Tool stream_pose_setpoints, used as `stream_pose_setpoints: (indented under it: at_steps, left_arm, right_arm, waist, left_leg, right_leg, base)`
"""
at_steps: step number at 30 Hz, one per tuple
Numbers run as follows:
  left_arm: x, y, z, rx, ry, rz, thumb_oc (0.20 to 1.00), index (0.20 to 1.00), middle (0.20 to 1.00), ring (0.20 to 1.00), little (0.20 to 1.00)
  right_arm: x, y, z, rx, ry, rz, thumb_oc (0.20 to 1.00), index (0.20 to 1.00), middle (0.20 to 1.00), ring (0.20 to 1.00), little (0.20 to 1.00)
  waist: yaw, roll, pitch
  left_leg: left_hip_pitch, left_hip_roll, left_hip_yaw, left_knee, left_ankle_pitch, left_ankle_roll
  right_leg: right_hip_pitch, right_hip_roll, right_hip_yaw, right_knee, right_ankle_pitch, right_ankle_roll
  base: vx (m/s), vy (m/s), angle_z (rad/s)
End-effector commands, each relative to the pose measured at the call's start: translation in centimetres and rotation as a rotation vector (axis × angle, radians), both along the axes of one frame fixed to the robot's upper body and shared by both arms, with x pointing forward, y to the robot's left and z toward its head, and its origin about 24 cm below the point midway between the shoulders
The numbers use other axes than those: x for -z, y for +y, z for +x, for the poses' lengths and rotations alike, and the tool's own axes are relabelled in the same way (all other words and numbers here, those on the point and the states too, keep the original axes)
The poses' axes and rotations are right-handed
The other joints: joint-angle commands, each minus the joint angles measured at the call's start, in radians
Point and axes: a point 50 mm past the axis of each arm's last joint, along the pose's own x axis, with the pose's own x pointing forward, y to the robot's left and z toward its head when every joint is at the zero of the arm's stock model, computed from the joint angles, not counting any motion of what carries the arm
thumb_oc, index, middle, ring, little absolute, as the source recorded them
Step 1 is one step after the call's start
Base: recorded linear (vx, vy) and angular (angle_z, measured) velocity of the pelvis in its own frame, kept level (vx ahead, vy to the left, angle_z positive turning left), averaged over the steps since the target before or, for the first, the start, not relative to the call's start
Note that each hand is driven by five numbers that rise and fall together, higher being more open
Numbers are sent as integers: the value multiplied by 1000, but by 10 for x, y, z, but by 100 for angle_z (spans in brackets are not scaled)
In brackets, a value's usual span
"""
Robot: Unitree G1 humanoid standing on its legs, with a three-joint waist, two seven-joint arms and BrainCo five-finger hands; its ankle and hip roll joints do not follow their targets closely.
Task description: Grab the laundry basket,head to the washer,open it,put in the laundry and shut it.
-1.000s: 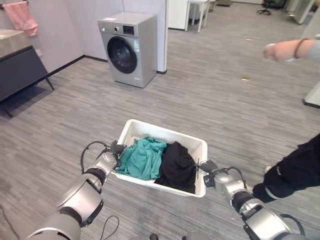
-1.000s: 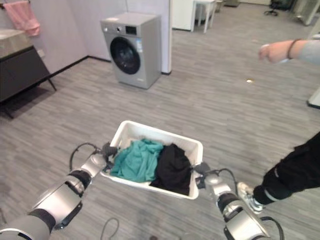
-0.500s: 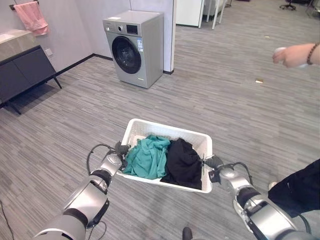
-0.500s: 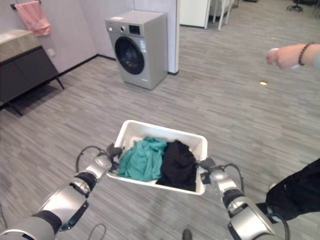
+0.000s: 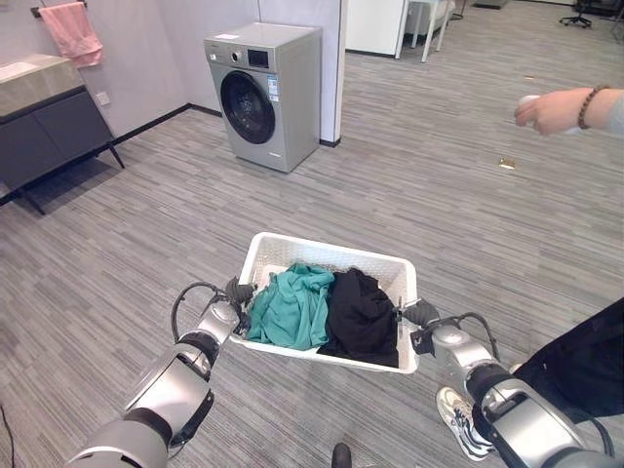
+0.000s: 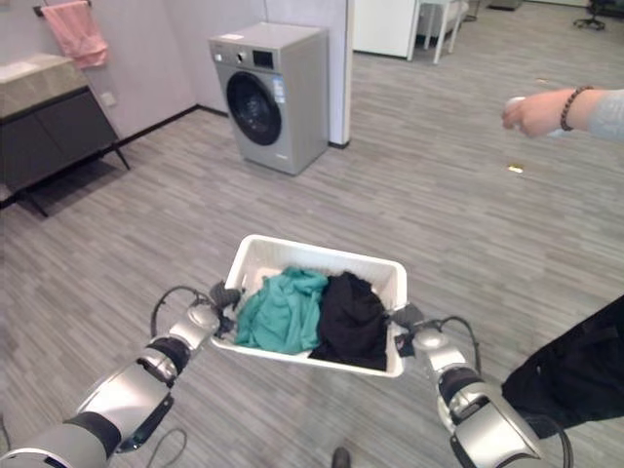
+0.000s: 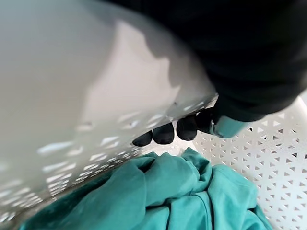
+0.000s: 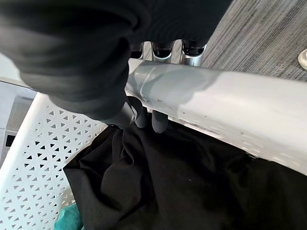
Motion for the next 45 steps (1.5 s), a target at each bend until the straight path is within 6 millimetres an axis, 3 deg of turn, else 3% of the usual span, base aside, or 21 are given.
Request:
stream_pose_setpoints:
  at_steps: [1,18,30,45]
  left_arm:
    - [-38,-23,28,76,-151,-37,200,200,200,200,200]
    - [-20,-24,17,79,-93,-25,200,200,200,200,200]
    - [-8,-24,9,73,-68,-39,200,200,200,200,200]
    - [-1,-29,3,97,-49,-31,200,200,200,200,200]
  right_arm:
    - [-33,48,28,-116,-190,164,200,200,200,200,200]
    - [-27,54,27,-153,-160,95,200,200,200,200,200]
    - [-29,57,28,-169,-161,83,200,200,200,200,200]
    - [-20,49,19,-158,-138,70,200,200,200,200,200]
  waist:
    - [9,-27,-25]
    - [22,-5,-51]
    - [4,21,-67]
    - [-5,10,-80]
  left_leg:
    - [-31,3,3,-53,18,39]
    - [14,-37,14,-88,-25,46]
    - [27,-105,64,-98,-72,83]
    - [36,-119,65,-101,-85,94]
  right_leg:
    - [54,-82,37,79,-138,126]
    - [74,-124,39,59,-110,153]
    - [28,-194,95,42,-54,194]
    - [41,-206,89,33,-55,202]
  base:
    - [38,50,12]
    - [12,69,2]
    - [-19,98,-16]
    - [-3,17,-3]
